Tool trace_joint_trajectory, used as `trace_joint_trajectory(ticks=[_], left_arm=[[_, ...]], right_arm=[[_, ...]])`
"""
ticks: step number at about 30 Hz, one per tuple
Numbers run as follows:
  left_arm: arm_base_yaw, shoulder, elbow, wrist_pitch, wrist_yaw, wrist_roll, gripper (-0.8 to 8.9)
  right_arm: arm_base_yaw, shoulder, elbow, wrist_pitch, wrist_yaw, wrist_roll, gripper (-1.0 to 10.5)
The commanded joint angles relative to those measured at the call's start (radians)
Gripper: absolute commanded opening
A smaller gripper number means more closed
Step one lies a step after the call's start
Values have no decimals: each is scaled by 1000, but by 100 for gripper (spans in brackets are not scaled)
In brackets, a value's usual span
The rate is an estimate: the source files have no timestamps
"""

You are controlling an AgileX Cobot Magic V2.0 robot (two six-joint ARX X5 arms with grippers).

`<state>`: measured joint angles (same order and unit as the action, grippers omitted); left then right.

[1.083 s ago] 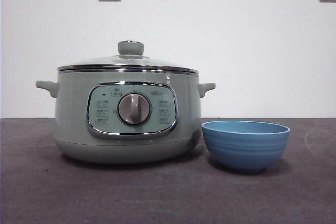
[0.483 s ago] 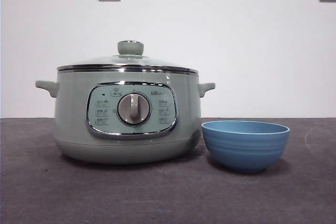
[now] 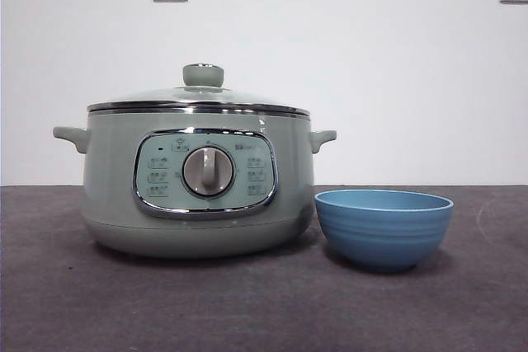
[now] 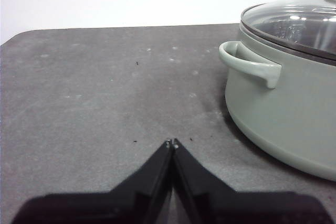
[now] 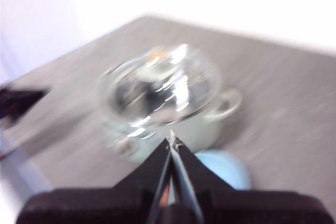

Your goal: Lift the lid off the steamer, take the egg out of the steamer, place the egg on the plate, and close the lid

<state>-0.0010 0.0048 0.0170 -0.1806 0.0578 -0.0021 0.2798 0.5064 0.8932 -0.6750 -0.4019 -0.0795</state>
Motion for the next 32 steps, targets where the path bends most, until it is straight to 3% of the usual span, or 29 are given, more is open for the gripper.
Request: trace_joint_trajectory(ticks=[1, 4, 9, 16, 22, 32], left_arm=[[3, -3, -14, 2, -3, -9, -4], [3, -2, -13, 1, -3, -9, -4], [3, -2, -13, 2, -3, -9, -4], [3, -2, -13, 2, -4, -9, -4], [3, -2, -13, 1, -4, -9, -4], [3, -2, -13, 2, -3, -9, -4]], right_arm=[[-70, -88, -178, 160, -5, -19, 1], [-124, -215, -404, 396, -13, 0, 1], [-157, -349, -632, 536, 43, 21, 1], [-162, -461, -800, 545, 144, 77, 1], [-162, -505, -888, 534, 143, 131, 1], [-162, -505, -888, 514, 146, 134, 1]])
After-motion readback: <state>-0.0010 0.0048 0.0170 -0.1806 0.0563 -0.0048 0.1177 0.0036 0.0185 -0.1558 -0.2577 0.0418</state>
